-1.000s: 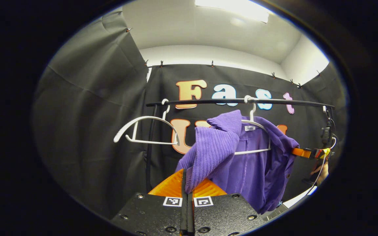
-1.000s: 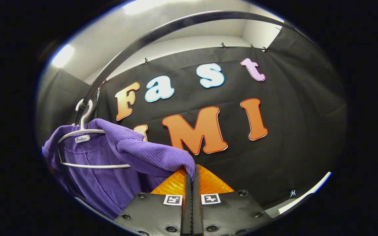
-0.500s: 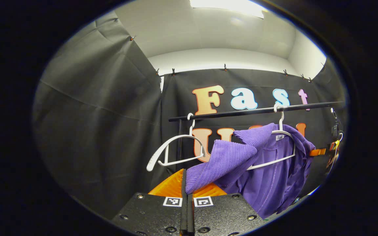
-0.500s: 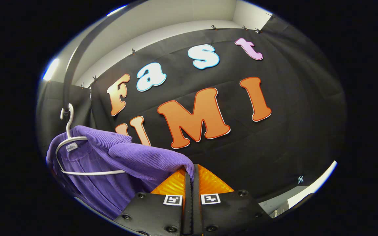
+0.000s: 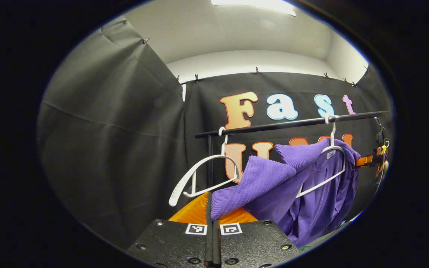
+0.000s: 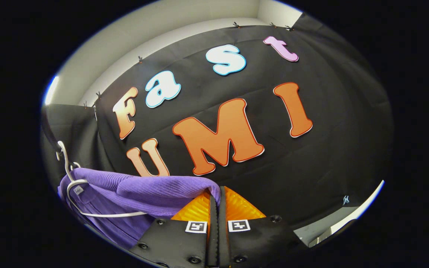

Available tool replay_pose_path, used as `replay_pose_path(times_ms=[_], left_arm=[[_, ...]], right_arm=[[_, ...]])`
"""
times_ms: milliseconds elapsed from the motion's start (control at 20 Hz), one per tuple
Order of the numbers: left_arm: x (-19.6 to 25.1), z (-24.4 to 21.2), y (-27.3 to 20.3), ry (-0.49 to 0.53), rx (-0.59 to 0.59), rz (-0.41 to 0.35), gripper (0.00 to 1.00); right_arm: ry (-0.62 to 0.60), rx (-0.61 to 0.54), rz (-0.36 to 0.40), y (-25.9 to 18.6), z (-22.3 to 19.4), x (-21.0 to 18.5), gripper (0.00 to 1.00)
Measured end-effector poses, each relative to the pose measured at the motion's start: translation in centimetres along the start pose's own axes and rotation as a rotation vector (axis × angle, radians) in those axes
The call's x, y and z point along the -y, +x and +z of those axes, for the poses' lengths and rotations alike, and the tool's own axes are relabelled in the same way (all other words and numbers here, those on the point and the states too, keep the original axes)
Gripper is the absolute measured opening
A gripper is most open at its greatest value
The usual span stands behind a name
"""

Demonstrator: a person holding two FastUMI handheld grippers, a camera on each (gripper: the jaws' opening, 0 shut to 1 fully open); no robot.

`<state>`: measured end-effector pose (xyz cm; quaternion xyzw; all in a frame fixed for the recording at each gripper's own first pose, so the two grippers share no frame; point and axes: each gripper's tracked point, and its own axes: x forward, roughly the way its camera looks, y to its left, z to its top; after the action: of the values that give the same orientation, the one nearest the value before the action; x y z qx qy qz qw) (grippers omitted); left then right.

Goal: Grasp the clothes on the hanger with both hands and then place them into the laundry hamper below.

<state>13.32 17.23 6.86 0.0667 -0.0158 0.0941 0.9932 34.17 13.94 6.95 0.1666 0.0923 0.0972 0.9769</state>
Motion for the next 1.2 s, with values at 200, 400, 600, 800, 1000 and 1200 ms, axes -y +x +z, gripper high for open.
replay_pose_path(times_ms=[200, 400, 600, 800, 1000, 1200], left_arm=[[-0.2, -2.4, 2.2, 0.029, -0.053, 0.0, 0.02], [0.3, -4.5, 3.1, 0.043, -0.09, -0.011, 0.0], [1.2, -6.8, 3.9, 0.058, -0.137, -0.031, 0.0], [1.4, -7.4, 4.1, 0.046, -0.149, -0.047, 0.0], [0.9, -7.0, 5.6, 0.031, -0.139, -0.028, 0.0], [1.3, -8.6, 5.8, 0.062, -0.143, -0.028, 0.0]], right_arm=[[0.058, -0.046, 0.01, 1.7, -0.1, 1.1, 0.07], [0.075, -0.098, -0.004, 3.0, -1.9, 1.7, 0.07], [0.064, -0.157, -0.033, 4.7, -4.1, 1.8, 0.07], [0.021, -0.151, -0.106, 7.1, -4.0, 2.5, 0.08], [0.04, -0.097, -0.142, 9.0, -1.5, 3.7, 0.07], [0.062, -0.154, -0.128, 10.6, -5.1, 4.4, 0.07]])
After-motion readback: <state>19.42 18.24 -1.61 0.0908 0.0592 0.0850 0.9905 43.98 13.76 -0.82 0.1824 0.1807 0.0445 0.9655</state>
